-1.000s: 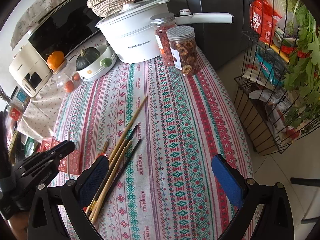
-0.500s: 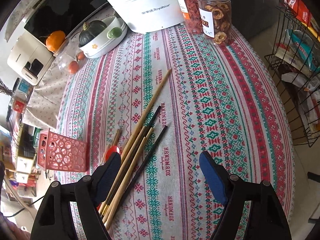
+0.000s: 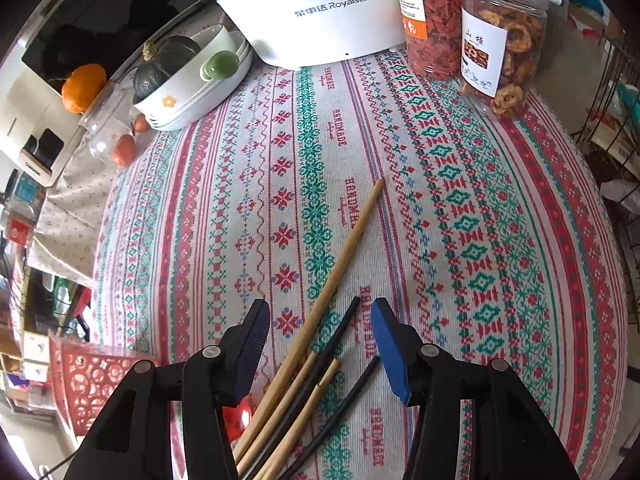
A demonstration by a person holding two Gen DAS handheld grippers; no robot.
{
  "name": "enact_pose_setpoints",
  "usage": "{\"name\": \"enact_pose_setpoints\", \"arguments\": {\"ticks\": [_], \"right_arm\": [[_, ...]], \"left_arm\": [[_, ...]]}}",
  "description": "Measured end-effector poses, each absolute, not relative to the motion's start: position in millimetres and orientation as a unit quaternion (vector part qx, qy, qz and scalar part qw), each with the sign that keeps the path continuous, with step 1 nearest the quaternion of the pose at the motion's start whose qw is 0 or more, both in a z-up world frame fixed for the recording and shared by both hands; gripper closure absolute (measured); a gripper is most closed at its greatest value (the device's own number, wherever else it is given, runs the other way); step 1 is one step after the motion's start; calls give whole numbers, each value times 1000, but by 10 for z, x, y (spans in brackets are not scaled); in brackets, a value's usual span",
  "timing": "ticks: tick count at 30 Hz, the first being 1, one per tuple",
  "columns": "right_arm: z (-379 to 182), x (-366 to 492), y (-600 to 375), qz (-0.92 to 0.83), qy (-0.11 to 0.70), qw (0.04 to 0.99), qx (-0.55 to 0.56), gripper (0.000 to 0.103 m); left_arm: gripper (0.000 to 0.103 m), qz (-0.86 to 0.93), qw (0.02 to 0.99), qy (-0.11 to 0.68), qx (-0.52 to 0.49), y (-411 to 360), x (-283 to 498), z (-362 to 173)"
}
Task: Organize utensils
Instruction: 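Grasp a wooden chopstick with the right tool while the left tool lifts the spoon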
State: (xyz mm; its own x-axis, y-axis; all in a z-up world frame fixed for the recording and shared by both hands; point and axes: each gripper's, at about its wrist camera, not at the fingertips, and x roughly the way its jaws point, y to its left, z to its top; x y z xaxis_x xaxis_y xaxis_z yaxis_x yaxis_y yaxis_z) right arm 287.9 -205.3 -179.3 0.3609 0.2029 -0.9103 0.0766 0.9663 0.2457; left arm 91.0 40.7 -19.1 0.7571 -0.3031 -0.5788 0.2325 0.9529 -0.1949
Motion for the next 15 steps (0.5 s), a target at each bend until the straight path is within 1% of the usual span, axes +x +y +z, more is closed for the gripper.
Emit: {"name": "enact_pose_setpoints", "arguments": {"ticks": [3, 5, 6, 7, 11, 15], "right_arm": [[-1810, 2975, -1959, 20, 554, 828, 87, 61], [-1816, 2983, -1911, 4, 552, 831, 67, 71], [-1824, 2980, -1900, -4, 550, 833, 62, 82], [-1830, 2970, -1908, -6, 548, 834, 66, 88], [-1829, 2906, -1952, 11, 537, 838, 99, 90], [-1701, 2743, -1979, 35, 515, 846, 136, 92]], "left_arm": [[93, -145, 935, 317, -58, 440, 894, -181], [93, -143, 936, 315, -57, 466, 897, -182], [93, -140, 937, 315, -58, 480, 901, -184], [93, -138, 937, 316, -60, 497, 914, -191], [93, -132, 936, 317, -71, 553, 946, -250], [93, -124, 938, 313, -83, 614, 981, -332]]}}
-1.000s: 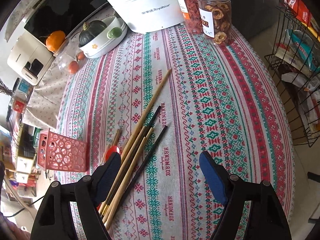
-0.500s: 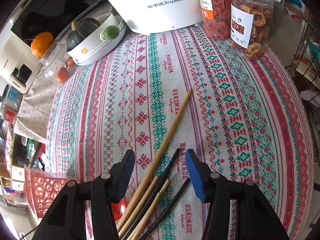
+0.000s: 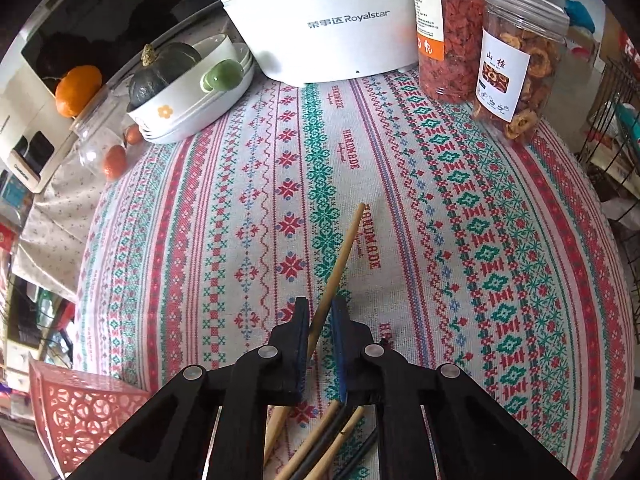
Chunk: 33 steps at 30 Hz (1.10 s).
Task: Organize utensils
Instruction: 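Grasp a wooden chopstick with the right tool while the left tool lifts the spoon, then lower the white spoon into the pink basket and open the left tool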
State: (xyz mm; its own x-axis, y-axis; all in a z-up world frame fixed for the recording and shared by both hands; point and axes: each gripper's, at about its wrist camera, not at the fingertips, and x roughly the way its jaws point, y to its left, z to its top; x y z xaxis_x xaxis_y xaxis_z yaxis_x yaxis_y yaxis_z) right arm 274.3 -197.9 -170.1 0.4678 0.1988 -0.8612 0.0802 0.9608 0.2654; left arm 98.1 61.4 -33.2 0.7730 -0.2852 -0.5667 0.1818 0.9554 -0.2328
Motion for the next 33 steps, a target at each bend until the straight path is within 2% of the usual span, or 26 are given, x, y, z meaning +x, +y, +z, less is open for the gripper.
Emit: {"name": "enact_pose_setpoints", "arguments": {"ticks": [11, 18, 28, 33], "right_arm": [[-696, 2016, -1807, 98, 408, 900, 120, 95], [-199, 1581, -1750, 112, 337, 929, 104, 97], [49, 1389, -1733, 137, 305, 937, 98, 97], [58, 1377, -1714, 139, 301, 939, 89, 97]], "left_arm": [[93, -124, 952, 234, -153, 815, 940, -171], [93, -97, 977, 137, -131, 732, 970, -78], [93, -43, 992, 92, -70, 461, 1219, -213], [93, -35, 993, 101, -46, 389, 1322, -358]]}}
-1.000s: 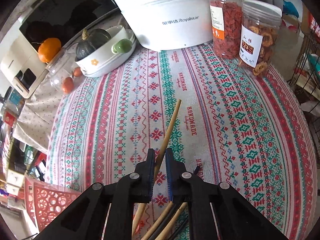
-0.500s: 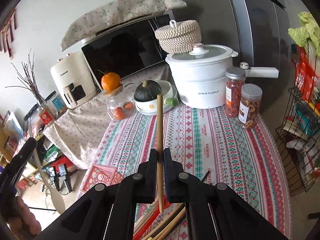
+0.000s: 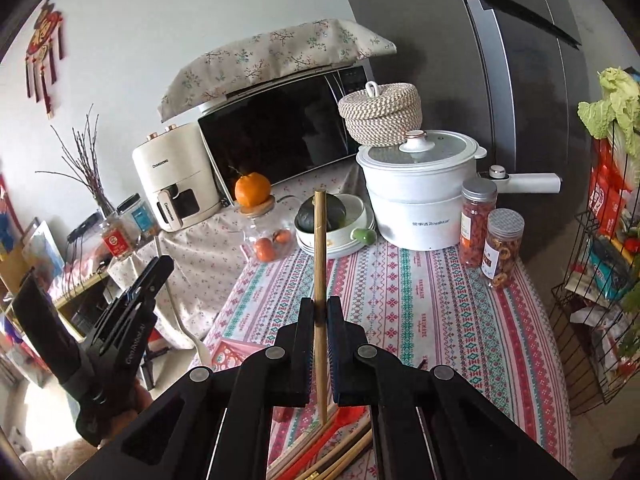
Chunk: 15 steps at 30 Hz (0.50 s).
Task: Organize utensils
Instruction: 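Lower the white spoon into the pink basket and open the left tool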
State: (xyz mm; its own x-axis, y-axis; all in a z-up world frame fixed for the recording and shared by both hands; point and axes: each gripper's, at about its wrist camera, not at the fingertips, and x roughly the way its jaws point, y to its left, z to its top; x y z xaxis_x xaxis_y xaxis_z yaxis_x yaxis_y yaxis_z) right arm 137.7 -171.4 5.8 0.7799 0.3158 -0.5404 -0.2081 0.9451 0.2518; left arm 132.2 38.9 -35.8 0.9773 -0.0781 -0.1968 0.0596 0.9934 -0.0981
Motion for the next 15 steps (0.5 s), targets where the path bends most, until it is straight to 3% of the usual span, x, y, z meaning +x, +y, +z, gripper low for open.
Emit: {"name": "enact_pose_setpoints", "arguments": {"ticks": [9, 12, 14, 15], "right_arm": [[127, 1324, -1671, 144, 286, 945, 70, 97], [151, 1302, -1663, 146, 282, 946, 67, 97], [170, 1283, -1657, 146, 279, 947, 65, 97], [181, 1276, -1657, 146, 277, 948, 63, 97]], "left_arm": [[89, -44, 988, 143, -35, 365, 1364, -475], [68, -52, 986, 155, -35, 333, 1323, -456], [47, -53, 985, 158, -45, 350, 1265, -432], [45, -53, 984, 163, -49, 358, 1244, -418]]}}
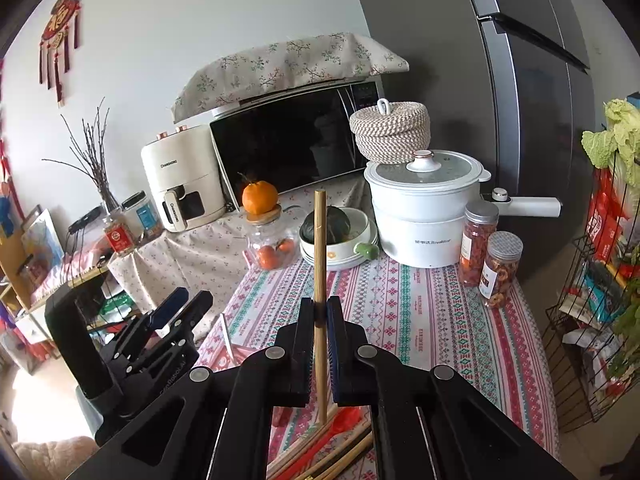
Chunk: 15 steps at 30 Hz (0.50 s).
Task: Organize utensils
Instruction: 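Lower the white spoon into the pink basket and open the left tool, then lower the wooden chopstick into the pink basket and open the right tool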
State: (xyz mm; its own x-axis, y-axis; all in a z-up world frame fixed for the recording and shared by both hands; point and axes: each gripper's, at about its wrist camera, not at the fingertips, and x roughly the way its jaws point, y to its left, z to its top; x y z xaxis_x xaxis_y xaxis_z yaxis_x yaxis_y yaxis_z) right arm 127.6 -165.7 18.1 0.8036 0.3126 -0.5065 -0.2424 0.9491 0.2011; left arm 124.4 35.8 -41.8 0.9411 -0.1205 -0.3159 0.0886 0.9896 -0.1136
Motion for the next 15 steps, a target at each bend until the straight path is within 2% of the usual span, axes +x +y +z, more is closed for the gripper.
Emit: {"name": "enact_pose_setpoints", "arguments": {"ticks": [4, 7, 15], "right_arm": [[234, 1239, -1645, 152, 269, 949, 63, 97], [283, 1210, -1630, 159, 263, 949, 64, 97], [456, 1119, -1540, 189, 237, 950, 79, 97]], "left_arm": [[36, -54, 976, 202, -61, 412, 1190, -378], [22, -42, 967, 237, -78, 494, 1131, -358], [17, -21, 929, 357, -96, 655, 999, -479]]}}
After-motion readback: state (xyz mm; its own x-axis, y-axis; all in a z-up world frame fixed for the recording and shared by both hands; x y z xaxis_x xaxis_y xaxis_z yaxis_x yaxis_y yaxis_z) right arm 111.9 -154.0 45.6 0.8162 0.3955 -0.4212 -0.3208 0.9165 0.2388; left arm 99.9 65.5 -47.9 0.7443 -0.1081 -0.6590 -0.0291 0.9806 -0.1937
